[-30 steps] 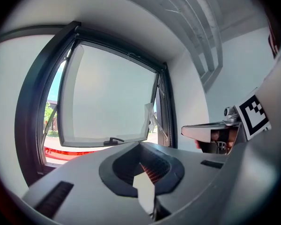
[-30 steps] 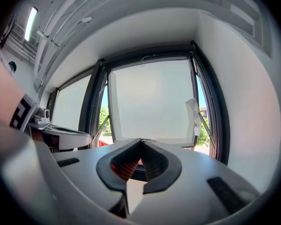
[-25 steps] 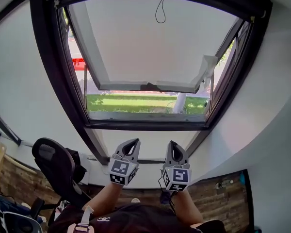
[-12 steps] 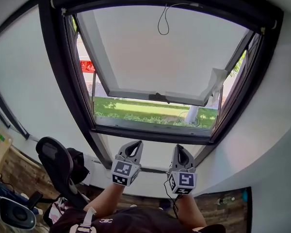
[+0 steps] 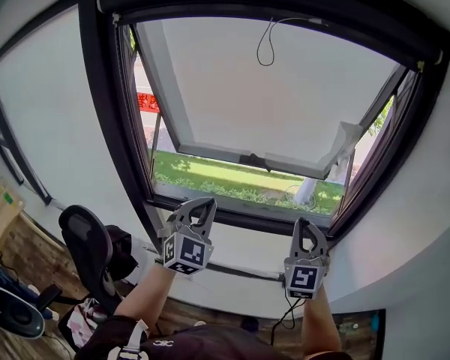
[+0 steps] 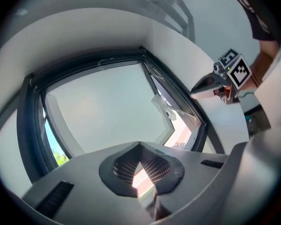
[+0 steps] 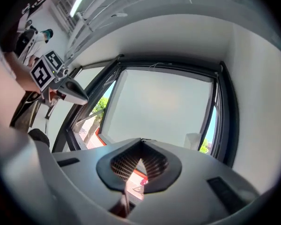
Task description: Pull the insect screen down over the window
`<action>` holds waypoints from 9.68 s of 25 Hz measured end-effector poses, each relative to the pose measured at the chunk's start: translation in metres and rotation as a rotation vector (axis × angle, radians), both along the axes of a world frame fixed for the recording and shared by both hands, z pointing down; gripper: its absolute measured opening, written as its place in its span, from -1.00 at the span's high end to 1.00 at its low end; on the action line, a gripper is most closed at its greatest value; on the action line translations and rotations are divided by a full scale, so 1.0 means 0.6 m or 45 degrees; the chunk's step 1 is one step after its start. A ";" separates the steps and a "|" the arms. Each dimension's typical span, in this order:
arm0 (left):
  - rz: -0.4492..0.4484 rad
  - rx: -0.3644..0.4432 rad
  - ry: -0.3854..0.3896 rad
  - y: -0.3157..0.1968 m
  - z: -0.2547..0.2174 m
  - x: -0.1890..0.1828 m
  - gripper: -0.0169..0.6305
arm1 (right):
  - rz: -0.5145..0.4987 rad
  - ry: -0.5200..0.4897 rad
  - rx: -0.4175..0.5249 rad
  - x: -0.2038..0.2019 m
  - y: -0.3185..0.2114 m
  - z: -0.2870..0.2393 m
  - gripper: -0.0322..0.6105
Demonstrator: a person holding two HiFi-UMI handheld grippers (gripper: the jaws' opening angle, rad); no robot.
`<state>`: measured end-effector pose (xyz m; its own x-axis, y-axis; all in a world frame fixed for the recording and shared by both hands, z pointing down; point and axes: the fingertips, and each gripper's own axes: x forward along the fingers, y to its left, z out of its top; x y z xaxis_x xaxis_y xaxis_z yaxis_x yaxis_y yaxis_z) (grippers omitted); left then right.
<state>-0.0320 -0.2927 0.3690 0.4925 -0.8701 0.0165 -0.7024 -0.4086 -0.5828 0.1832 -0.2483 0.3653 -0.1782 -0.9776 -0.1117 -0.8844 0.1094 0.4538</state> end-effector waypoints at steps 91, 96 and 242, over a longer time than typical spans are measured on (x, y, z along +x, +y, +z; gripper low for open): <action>-0.465 0.446 -0.856 -0.308 -0.682 -0.247 0.83 | 0.646 1.093 0.104 0.307 -0.217 -0.708 0.75; -0.473 0.452 -0.885 -0.311 -0.680 -0.248 0.86 | 0.647 1.138 0.058 0.306 -0.221 -0.703 0.78; -0.040 -0.741 -1.403 -0.285 0.528 -0.249 0.89 | 0.253 1.456 -1.215 0.313 -0.205 0.491 0.84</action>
<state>-0.1811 -0.4637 0.6856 -0.0491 -0.6063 0.7937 0.0312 -0.7952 -0.6055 0.3709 -0.3716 0.6596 0.4141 -0.6187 0.6677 -0.1472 0.6784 0.7198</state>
